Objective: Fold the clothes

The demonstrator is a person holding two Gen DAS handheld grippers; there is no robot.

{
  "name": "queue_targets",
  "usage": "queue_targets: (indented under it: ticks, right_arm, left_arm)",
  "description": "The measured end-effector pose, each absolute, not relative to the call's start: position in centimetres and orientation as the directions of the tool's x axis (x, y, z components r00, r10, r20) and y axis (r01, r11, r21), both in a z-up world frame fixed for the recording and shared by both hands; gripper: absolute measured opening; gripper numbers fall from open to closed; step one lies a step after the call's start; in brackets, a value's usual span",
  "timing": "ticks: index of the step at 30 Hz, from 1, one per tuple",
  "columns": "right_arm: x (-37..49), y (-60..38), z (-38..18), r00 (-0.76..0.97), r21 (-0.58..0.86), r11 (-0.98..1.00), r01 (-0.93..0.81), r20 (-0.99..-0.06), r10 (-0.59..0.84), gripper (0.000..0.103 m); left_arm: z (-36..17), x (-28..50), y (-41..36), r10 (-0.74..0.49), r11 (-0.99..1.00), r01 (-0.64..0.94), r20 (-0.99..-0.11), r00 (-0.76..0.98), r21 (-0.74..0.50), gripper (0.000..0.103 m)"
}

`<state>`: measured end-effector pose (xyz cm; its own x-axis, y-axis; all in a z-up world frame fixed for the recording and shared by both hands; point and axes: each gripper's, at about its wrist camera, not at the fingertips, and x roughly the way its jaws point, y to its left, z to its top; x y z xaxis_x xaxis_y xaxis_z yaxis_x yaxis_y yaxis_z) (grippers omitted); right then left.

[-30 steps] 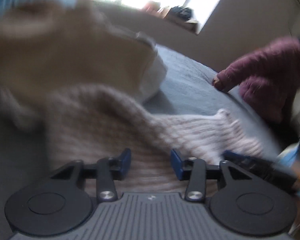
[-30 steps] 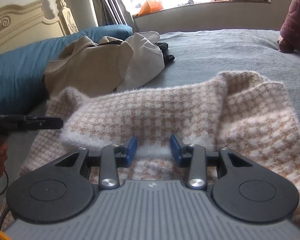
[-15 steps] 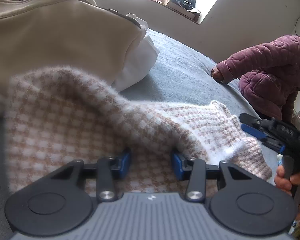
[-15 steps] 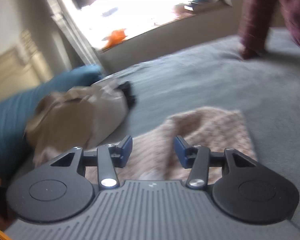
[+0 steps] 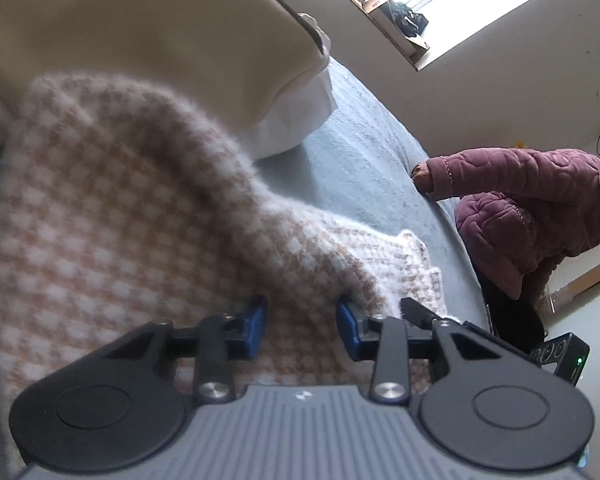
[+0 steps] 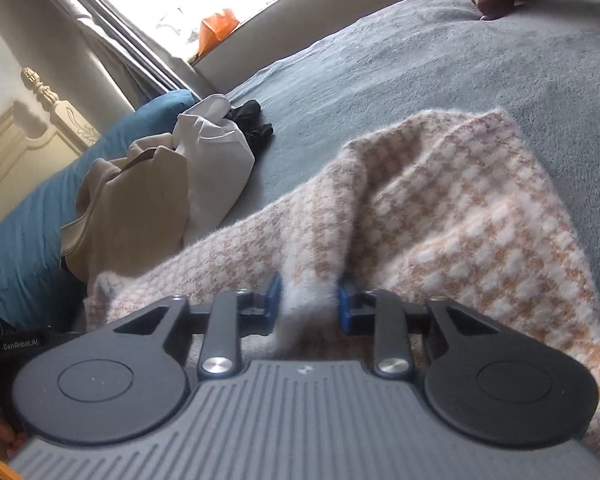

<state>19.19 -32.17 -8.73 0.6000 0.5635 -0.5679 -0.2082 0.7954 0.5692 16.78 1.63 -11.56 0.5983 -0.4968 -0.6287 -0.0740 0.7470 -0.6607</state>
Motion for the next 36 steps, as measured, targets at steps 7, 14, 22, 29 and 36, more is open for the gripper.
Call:
queue_targets:
  ticks: [7, 14, 22, 29, 36]
  right_arm:
    - [19.3, -32.4, -8.8, 0.606, 0.587, 0.787, -0.193, -0.559, 0.566, 0.014]
    - [19.3, -32.6, -9.3, 0.602, 0.6, 0.779, -0.184, -0.557, 0.572, 0.014]
    - [18.4, -32.2, -8.1, 0.63, 0.567, 0.791, -0.229, -0.533, 0.565, 0.009]
    - [15.1, -30.6, -6.2, 0.642, 0.476, 0.811, -0.341, -0.513, 0.571, 0.009]
    - [15.2, -30.7, -7.5, 0.635, 0.375, 0.852, -0.367, -0.569, 0.523, 0.02]
  left_arm:
    - [-11.2, 16.3, 3.0, -0.553, 0.677, -0.071, -0.571, 0.607, -0.732, 0.033]
    - [-10.0, 16.8, 2.8, -0.537, 0.691, -0.062, -0.568, 0.623, -0.721, 0.049]
    - [-9.4, 16.5, -1.4, -0.386, 0.855, 0.004, -0.631, 0.673, -0.519, 0.011]
    - [-10.3, 16.3, -0.2, -0.335, 0.907, 0.038, -0.663, 0.669, -0.42, 0.011]
    - [-11.2, 15.2, -2.6, -0.266, 0.953, 0.085, -0.668, 0.695, -0.291, 0.018]
